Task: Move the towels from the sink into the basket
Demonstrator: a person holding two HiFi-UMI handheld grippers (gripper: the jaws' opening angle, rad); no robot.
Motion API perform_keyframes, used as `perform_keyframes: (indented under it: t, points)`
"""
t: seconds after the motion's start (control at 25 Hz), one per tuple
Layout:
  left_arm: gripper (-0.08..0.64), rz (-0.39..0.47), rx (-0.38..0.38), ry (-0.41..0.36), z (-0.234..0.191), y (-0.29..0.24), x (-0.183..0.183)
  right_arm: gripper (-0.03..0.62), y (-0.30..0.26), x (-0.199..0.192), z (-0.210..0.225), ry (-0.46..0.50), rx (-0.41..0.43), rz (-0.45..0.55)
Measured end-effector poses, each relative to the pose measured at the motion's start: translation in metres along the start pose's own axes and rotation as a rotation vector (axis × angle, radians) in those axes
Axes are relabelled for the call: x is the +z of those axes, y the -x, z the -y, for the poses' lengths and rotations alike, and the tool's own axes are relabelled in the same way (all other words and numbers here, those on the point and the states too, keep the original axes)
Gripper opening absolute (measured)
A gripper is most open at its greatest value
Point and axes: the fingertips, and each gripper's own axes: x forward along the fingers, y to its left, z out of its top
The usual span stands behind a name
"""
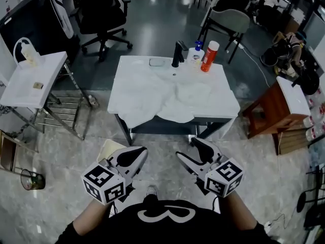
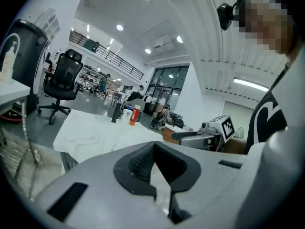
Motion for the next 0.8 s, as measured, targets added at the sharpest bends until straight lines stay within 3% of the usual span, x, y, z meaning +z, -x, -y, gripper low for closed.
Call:
perform_keyframes:
  t: [0.16,0.32,0.52,0.8]
  points:
    - [0.005,-0.011,0.028,0.006,-0.023,-0.006,0.004,0.281,-0.025,0.007,0.013,-0.003,0.026,-0.007]
    - [0.005,-0.012,0.043,0.012,-0.039,-0.017,0.008,0.281,-0.049,0.011,0.030,0.056,0.047,-0.049]
    - [0.005,0.017,0.024,0.045,-0.050,-0.037,0.026,0.281,-0.078,0.024,0.059,0.094,0.108,-0.071]
    - [0.005,0.035,0.159,0.082,-0.089,-0.054,0.057,0.279,-0.135,0.043,0.093,0.150,0.218,-0.149]
